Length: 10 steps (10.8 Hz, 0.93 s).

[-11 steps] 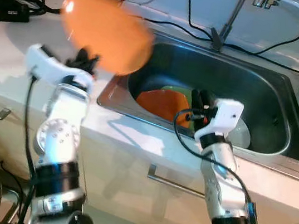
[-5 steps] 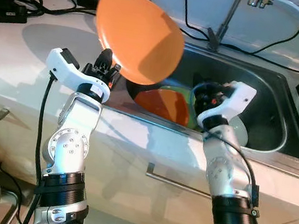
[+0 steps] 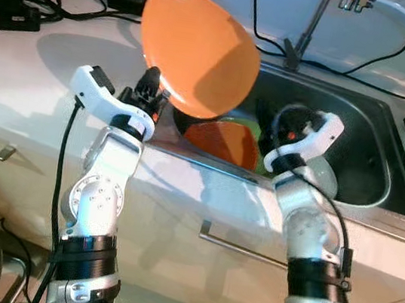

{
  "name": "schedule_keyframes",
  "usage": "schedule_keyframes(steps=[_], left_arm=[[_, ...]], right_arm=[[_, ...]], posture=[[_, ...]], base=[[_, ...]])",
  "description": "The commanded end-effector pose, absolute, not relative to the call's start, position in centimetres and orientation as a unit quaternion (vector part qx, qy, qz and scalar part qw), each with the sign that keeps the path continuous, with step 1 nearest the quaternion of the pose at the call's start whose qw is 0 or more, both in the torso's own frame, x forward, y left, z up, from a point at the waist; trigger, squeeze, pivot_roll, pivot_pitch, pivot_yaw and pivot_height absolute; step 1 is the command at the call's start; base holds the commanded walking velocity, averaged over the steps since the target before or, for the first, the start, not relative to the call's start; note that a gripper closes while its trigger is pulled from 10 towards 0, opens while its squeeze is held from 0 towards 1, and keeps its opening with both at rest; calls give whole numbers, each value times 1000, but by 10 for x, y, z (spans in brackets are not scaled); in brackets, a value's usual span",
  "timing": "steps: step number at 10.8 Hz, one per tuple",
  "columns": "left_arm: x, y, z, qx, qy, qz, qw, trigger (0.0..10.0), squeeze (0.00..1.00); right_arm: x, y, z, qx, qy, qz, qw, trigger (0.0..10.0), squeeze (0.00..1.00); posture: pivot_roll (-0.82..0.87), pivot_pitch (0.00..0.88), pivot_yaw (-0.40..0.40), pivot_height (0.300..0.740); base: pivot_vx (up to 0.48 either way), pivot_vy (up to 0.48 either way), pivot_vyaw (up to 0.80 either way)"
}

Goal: Kitchen organization

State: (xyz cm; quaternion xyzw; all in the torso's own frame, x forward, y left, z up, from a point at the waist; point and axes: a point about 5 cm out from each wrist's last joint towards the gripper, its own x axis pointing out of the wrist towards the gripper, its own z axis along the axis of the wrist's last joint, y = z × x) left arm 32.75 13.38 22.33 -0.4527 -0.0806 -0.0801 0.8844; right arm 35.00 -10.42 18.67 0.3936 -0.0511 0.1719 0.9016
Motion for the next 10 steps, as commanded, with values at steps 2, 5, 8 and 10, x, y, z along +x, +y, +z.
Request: schedule_keyframes(steps=[2, 5, 8, 10], left_arm=[[326, 124, 234, -444, -94, -118, 883, 10000, 0], [324, 121, 235, -444, -98, -137, 880, 10000, 0], [319, 111, 238, -446, -95, -182, 871, 10000, 0], [318, 110, 238, -448, -94, -189, 869, 10000, 0]], right_arm=[[351, -104, 186, 436, -37, 173, 882, 10000, 1000], [351, -99, 182, 449, -17, 192, 873, 10000, 0], [351, -99, 181, 451, -11, 193, 871, 10000, 0], [352, -99, 179, 451, -8, 192, 872, 10000, 0]], posture=[[147, 73, -70, 740], [150, 76, -72, 740], [150, 77, -72, 740], [152, 77, -73, 740]], base=[[0, 0, 0], [0, 0, 0], [0, 0, 0], [0, 0, 0]])
